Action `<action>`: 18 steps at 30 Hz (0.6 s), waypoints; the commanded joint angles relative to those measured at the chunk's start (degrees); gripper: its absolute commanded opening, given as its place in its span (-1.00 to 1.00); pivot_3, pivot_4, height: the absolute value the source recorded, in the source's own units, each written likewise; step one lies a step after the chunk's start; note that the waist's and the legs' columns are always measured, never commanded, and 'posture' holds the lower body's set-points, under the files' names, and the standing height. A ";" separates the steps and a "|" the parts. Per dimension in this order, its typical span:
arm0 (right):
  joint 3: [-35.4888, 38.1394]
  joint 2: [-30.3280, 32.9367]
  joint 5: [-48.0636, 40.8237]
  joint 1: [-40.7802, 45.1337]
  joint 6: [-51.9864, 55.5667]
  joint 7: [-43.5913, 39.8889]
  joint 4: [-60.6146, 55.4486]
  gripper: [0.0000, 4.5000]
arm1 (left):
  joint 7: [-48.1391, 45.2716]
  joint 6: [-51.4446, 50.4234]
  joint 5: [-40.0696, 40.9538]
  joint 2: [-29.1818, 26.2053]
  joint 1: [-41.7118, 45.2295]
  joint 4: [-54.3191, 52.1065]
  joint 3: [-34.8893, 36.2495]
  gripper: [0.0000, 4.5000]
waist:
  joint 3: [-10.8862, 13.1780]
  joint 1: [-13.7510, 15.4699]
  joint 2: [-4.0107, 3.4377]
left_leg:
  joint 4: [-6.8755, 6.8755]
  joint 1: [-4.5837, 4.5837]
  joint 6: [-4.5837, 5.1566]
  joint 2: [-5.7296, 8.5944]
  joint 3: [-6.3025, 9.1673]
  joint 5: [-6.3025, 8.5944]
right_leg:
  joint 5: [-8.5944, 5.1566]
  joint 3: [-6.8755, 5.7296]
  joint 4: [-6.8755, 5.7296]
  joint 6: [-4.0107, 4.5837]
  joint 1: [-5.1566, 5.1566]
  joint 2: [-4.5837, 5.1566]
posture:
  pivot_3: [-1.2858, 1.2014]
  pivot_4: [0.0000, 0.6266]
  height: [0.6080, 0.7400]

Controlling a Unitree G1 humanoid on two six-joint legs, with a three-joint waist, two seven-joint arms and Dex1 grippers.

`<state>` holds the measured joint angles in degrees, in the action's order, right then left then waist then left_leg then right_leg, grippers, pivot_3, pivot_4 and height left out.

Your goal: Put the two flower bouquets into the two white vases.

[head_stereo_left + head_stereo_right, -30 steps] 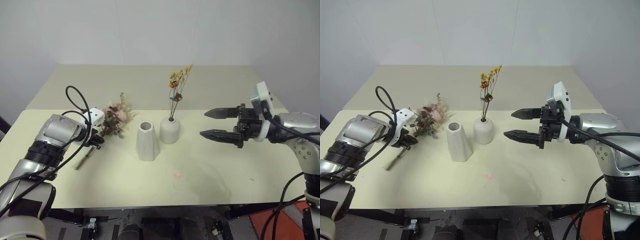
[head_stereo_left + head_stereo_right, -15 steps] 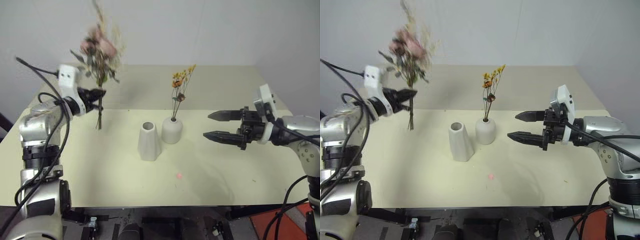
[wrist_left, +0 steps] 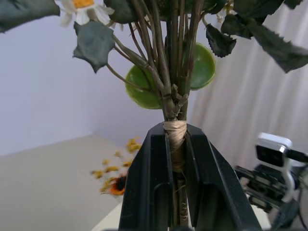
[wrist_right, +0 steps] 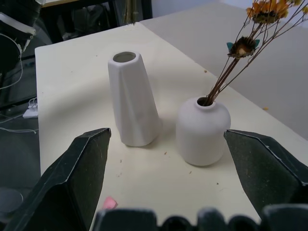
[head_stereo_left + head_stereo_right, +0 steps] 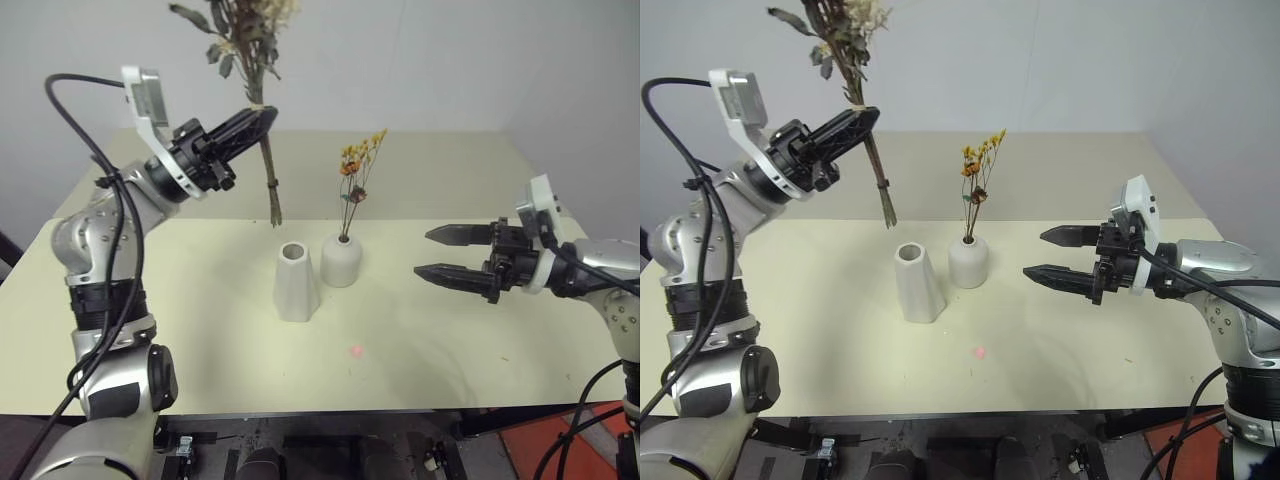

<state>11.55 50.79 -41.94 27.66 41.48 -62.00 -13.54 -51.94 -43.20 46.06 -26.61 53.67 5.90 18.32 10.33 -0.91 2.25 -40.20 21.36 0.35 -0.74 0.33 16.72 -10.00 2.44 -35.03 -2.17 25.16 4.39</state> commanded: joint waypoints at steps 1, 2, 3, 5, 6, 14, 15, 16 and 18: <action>3.51 1.27 -1.84 -0.83 0.44 0.82 -2.58 1.00 | -2.58 3.23 0.30 0.22 0.58 0.26 -1.06 -0.95 | 0.00 0.05 0.00 | 0.00 0.01 0.00 0.00 0.00 0.00 | 0.00 0.00 0.00 0.00 0.00 0.00 | 0.03 -0.52 1.00; 3.81 1.34 -2.00 -1.14 0.59 1.02 -2.93 1.00 | -3.06 3.56 0.24 0.33 0.51 0.35 -1.55 -0.95 | 0.00 0.04 0.00 | 0.00 0.02 0.00 0.00 0.00 0.00 | 0.00 0.00 0.00 0.00 0.00 0.00 | 0.03 -0.52 1.00; 4.10 1.42 -2.20 -1.44 0.75 1.25 -3.26 1.00 | -3.43 3.64 0.35 0.44 0.45 0.41 -1.97 -0.95 | 0.00 0.04 0.00 | -0.01 0.02 0.00 0.00 0.00 0.00 | 0.00 0.00 0.01 0.00 0.00 0.01 | 0.03 -0.52 1.00; 4.49 1.63 -2.63 -1.96 1.04 1.77 -3.83 1.00 | -3.89 3.42 0.78 0.69 0.22 0.39 -2.52 -0.95 | 0.00 0.08 0.00 | -0.01 0.02 0.00 0.00 0.00 0.00 | 0.00 0.00 0.02 0.00 0.00 0.00 | 0.03 -0.52 1.00; 4.57 1.73 -2.85 -2.13 1.23 1.99 -4.06 1.00 | -4.12 3.36 0.91 0.71 0.07 0.29 -2.71 -0.95 | 0.00 0.09 0.00 | -0.01 0.02 0.00 0.00 0.00 0.00 | 0.00 0.00 0.02 0.00 0.00 0.00 | 0.03 -0.52 1.00; 4.80 1.45 -3.62 -2.47 1.73 3.52 -5.15 1.00 | -6.28 4.17 -0.69 0.01 -2.46 -0.50 -5.37 -0.95 | 0.00 0.09 0.00 | -0.01 0.01 0.00 0.00 0.00 0.00 | 0.00 0.01 0.03 0.00 0.00 0.00 | 0.03 -0.52 1.00; 4.86 1.45 -3.70 -2.54 1.73 3.65 -5.23 1.00 | -6.39 4.38 -1.04 -0.05 -2.53 -0.24 -5.59 -0.95 | 0.00 0.10 0.00 | -0.02 0.01 0.00 0.00 0.00 0.00 | 0.00 0.01 0.04 0.00 0.00 0.00 | 0.03 -0.52 1.00; 4.91 1.45 -3.79 -2.62 1.73 3.77 -5.30 1.00 | -6.50 4.52 -1.26 -0.09 -2.56 0.00 -5.74 -0.95 | 0.00 0.11 0.00 | -0.02 0.02 0.00 0.00 0.00 0.00 | 0.00 0.00 0.04 0.00 0.00 0.00 | 0.03 -0.52 1.00; 5.04 1.43 -3.90 -2.83 1.67 4.04 -5.46 1.00 | -6.86 4.88 -1.69 -0.22 -2.64 0.39 -6.16 -0.95 | 0.00 0.11 0.00 | -0.01 0.02 0.00 0.00 0.00 0.00 | 0.00 0.00 0.04 0.00 0.00 0.00 | 0.03 -0.52 1.00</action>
<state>14.10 51.50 -44.34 24.46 43.06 -58.40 -17.38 -58.08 -39.83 44.56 -26.15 50.36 7.23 12.25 10.33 -0.80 2.25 -40.21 21.38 0.36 -0.74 0.33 16.73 -10.01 2.44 -34.99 -2.18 25.16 4.38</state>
